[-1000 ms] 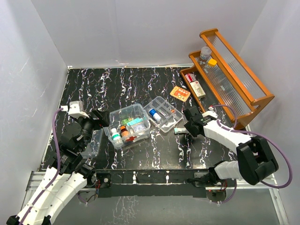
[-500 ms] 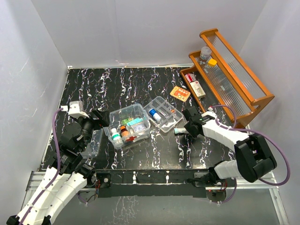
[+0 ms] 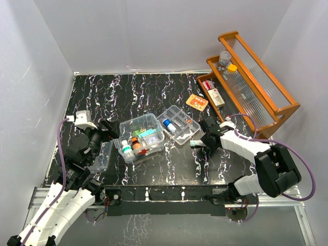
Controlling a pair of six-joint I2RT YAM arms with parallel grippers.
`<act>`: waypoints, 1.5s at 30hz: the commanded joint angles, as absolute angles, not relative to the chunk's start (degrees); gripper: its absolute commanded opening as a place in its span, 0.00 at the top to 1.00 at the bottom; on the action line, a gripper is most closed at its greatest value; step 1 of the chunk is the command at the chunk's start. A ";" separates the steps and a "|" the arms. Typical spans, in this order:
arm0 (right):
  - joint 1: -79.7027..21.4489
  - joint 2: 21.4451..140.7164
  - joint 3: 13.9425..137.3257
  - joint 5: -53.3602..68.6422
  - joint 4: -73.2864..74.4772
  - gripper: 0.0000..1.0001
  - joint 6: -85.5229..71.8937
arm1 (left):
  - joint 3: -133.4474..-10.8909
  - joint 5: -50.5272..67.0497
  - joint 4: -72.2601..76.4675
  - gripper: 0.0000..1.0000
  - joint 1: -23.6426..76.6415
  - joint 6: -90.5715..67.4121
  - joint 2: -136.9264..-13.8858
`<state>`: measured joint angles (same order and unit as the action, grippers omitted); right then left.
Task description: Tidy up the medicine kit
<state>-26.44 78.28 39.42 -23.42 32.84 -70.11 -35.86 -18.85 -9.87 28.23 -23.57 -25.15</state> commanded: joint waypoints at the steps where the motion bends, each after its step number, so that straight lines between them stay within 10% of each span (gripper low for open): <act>1: -26.12 77.56 40.18 -23.34 30.61 0.64 -69.25 | -36.08 -19.50 -9.22 0.20 28.22 -23.20 -25.05; 8: -26.06 79.44 40.26 -22.33 29.71 0.67 -69.52 | -36.04 -19.60 -9.23 0.20 28.21 -23.20 -24.87; 18: -25.83 74.91 39.56 -22.93 28.14 1.00 -67.78 | -36.05 -19.69 -9.32 0.20 28.21 -23.20 -24.79; 45: -25.79 66.42 48.10 -6.29 15.99 1.00 -45.14 | -36.15 -19.69 -9.32 0.20 28.20 -23.25 -24.61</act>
<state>-26.06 66.35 44.62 -11.11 21.47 -48.60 -35.86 -19.03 -9.87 28.23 -23.57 -25.12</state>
